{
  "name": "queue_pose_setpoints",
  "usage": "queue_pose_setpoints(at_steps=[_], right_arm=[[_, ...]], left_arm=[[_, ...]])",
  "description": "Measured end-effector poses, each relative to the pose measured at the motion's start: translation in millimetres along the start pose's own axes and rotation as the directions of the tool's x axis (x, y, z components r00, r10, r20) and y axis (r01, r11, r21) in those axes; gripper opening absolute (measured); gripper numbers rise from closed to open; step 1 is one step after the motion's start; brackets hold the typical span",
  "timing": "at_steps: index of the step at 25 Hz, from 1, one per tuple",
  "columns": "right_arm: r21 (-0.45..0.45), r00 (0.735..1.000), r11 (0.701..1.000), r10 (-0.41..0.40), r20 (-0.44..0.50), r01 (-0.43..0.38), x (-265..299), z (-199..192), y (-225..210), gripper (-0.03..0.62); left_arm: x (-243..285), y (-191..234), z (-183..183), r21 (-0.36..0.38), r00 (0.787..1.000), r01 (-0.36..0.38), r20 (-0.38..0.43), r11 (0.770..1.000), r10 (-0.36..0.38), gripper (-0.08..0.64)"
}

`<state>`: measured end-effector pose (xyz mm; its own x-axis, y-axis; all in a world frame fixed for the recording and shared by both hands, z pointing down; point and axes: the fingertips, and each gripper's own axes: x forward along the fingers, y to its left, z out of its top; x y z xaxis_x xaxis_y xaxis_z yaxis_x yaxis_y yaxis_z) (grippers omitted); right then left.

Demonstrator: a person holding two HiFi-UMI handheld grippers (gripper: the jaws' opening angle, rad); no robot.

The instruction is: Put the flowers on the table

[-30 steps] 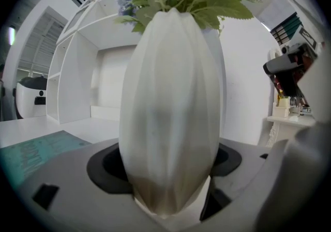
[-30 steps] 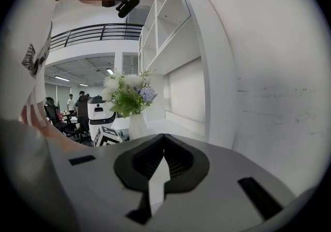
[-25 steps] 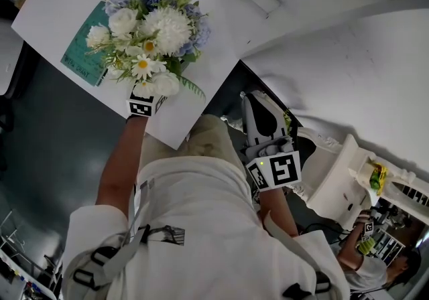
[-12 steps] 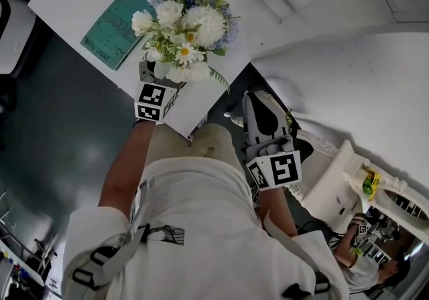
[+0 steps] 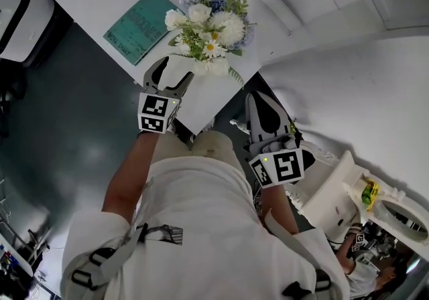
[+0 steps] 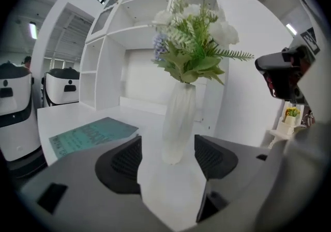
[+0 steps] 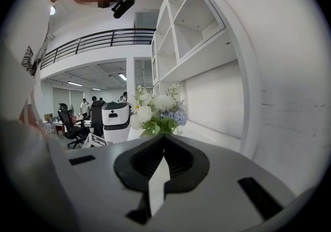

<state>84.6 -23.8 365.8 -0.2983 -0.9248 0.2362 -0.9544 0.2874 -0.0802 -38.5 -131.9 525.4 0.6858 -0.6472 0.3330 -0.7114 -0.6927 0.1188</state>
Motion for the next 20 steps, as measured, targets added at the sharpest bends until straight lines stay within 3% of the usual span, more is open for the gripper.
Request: queue_pose_setpoints(at_steps=[10,14,20], right_arm=[[0.004,0.998,0.999,0.051,0.041,-0.051,7.5,19.6,4.8,0.011],[-0.008,0.999,1.000,0.018,0.046,-0.018,6.0,27.4,-8.6,0.011],[-0.027,0.997,0.999,-0.022,0.076,0.024,2.8,43.5,-28.7,0.011]], left_arm=[[-57.1,28.4,32.1,-0.009,0.990,-0.122,0.064,0.992,0.122,0.055],[-82.1,43.1,60.9,-0.004,0.975,-0.188,0.121,0.982,0.187,0.015],[-112.8,54.8,105.7,0.006,0.949,-0.242,0.210,0.970,0.236,0.015]])
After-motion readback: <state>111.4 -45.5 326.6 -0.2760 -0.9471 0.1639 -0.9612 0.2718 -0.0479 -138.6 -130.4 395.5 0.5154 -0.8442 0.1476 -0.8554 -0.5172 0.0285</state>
